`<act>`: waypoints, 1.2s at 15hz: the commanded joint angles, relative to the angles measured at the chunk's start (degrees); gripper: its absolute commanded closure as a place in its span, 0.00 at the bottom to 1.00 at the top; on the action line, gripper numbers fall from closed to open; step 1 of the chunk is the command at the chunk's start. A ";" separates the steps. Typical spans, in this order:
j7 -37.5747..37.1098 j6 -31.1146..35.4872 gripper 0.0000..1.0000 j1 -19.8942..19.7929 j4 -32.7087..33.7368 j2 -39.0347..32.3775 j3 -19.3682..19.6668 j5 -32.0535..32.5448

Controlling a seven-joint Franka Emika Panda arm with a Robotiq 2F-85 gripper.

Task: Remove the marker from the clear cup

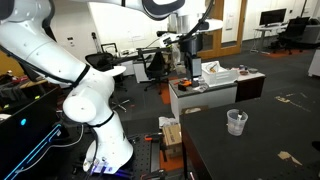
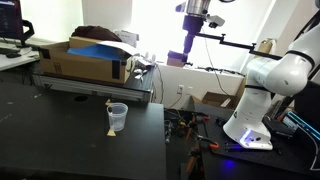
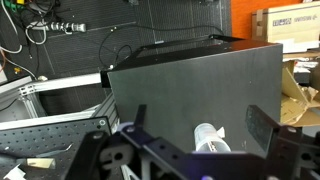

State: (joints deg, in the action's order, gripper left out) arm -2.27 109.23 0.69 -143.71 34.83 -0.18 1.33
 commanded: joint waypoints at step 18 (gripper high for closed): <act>0.35 2.04 0.00 -0.15 0.65 -0.14 -0.92 0.83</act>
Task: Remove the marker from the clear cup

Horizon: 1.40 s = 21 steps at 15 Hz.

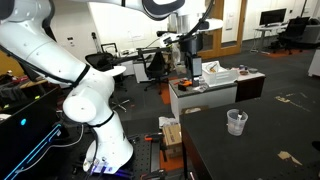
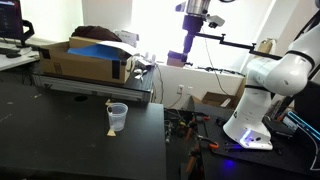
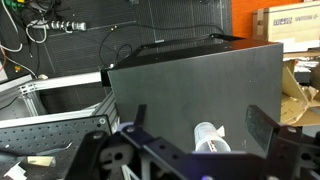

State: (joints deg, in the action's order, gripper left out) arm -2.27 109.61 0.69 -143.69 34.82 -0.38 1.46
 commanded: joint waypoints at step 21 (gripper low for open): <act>17.34 25.62 0.00 5.29 4.54 -22.87 -0.06 -6.52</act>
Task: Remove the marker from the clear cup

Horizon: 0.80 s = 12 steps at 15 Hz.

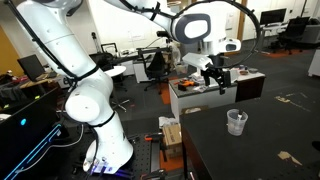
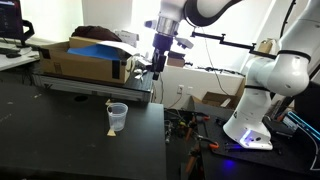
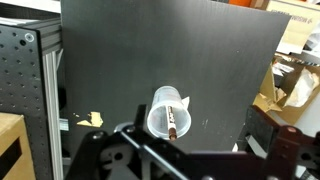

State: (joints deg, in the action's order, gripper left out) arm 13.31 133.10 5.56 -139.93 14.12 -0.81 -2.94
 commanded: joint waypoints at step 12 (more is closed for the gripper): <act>-0.77 5.01 0.00 -0.67 1.07 -8.73 -0.81 2.89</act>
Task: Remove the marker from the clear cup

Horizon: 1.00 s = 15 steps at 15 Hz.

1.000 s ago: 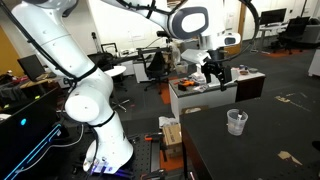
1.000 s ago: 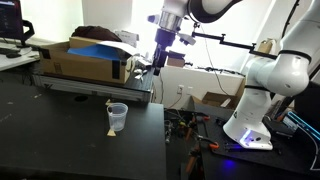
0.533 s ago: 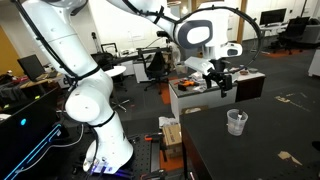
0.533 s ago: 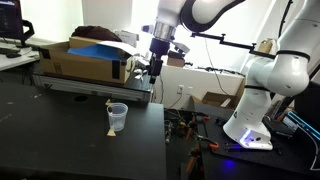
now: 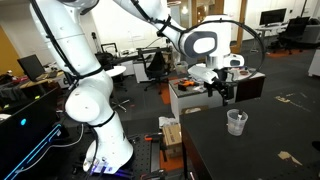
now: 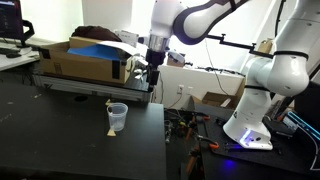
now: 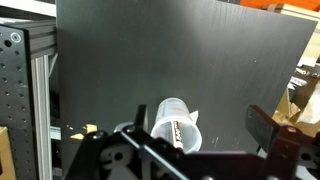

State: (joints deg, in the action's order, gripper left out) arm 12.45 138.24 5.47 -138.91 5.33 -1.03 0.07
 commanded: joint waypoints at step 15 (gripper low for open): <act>17.82 15.65 0.00 -0.29 2.79 -8.86 -1.77 -13.92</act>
State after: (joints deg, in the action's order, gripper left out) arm 25.00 150.48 5.57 -137.74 -0.43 -1.41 -7.89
